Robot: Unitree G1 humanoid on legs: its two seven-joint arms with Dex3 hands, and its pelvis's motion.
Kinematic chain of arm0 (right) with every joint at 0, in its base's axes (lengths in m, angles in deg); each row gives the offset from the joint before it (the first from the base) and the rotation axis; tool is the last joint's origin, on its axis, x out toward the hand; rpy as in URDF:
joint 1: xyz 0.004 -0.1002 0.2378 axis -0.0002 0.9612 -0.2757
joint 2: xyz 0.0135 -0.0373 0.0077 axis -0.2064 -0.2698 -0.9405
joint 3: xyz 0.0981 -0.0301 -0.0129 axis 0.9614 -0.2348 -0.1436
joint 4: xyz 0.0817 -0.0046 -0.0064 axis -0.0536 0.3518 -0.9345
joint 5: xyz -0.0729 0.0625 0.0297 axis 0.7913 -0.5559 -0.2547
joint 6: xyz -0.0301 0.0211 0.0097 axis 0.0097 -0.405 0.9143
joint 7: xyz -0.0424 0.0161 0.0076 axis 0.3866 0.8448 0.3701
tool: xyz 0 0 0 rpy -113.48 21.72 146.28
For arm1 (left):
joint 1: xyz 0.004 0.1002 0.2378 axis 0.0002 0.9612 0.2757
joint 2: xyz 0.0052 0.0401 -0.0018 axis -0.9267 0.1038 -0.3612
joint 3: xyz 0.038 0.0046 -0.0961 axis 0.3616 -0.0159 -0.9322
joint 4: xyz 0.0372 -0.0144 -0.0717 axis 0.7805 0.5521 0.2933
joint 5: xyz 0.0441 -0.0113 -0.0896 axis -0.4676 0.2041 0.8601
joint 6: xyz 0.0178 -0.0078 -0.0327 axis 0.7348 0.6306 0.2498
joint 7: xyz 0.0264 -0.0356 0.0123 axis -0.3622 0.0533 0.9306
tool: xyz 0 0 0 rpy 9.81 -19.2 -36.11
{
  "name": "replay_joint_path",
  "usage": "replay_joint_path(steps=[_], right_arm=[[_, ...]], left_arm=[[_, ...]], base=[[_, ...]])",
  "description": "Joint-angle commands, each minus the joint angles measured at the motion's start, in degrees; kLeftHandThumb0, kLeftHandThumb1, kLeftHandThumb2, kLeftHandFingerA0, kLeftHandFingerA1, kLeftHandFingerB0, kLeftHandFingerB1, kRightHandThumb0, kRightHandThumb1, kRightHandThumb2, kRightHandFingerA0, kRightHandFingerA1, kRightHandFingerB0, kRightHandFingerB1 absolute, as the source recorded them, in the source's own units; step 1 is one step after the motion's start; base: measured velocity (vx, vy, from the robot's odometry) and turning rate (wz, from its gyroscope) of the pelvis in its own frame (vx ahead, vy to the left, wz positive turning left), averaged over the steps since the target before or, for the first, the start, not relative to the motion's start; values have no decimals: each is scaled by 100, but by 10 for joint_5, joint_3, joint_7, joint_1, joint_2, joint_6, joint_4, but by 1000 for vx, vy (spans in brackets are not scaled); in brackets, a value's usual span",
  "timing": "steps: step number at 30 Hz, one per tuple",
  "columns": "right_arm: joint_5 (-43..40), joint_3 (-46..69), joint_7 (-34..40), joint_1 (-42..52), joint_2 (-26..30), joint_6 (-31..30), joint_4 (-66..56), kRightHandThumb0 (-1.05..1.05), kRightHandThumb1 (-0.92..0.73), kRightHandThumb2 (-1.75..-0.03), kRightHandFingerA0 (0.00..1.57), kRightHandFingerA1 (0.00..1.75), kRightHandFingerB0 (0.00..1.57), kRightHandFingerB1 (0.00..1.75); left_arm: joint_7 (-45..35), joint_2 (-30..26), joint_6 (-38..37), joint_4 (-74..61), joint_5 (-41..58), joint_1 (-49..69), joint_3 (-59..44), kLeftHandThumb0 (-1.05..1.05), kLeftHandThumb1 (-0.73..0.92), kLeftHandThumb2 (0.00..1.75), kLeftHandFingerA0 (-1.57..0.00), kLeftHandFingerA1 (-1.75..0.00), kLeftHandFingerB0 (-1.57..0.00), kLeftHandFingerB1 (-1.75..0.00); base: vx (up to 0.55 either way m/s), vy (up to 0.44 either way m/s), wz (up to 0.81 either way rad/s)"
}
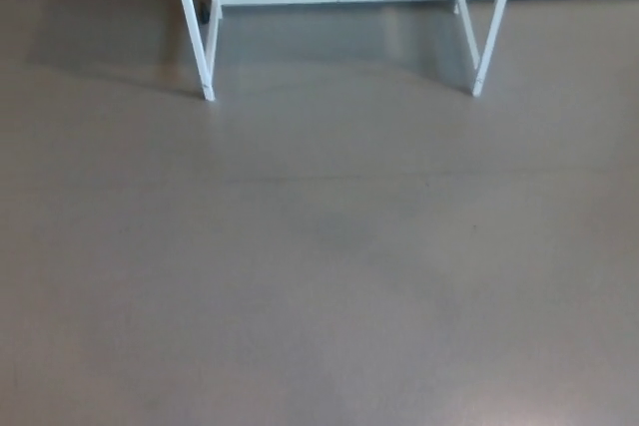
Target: The robot walks towards a desk on which a file tray is kept in the middle and a toilet paper roll is kept on its right. The robot uses its right hand to hook on finger in the gap of the roll and grabs it, lifts it and places it on the tray.
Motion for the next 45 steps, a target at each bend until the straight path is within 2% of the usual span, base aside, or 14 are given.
replay_joint_path(steps=[1,8,22,38,45], right_arm=[[-1,4,4,0,4,5,1,-81,-92,-85,34,50,21,39],[0,3,4,1,4,6,1,-81,-92,-85,34,50,21,39],[-3,8,4,-6,3,6,1,-81,-92,-85,34,50,21,39],[-6,12,5,-6,-2,6,2,-81,-92,-85,34,50,21,39],[-6,15,6,1,-4,9,2,-81,-92,-85,34,50,21,39]], left_arm=[[-5,-13,-11,-2,1,0,0,-99,69,175,-47,-132,-30,-122],[-6,-13,-12,-3,3,4,-1,-99,69,175,-47,-132,-30,-122],[-5,-15,-7,-6,2,-13,2,-99,69,175,-47,-132,-30,-122],[-6,-20,-4,-6,0,-23,5,-99,69,175,-47,-132,-30,-122],[-7,-22,-5,-5,0,-22,8,-99,69,175,-47,-132,-30,-122]], base=[[176,-233,-9],[136,-71,-2],[231,124,-5],[246,-45,4],[248,181,-21]])
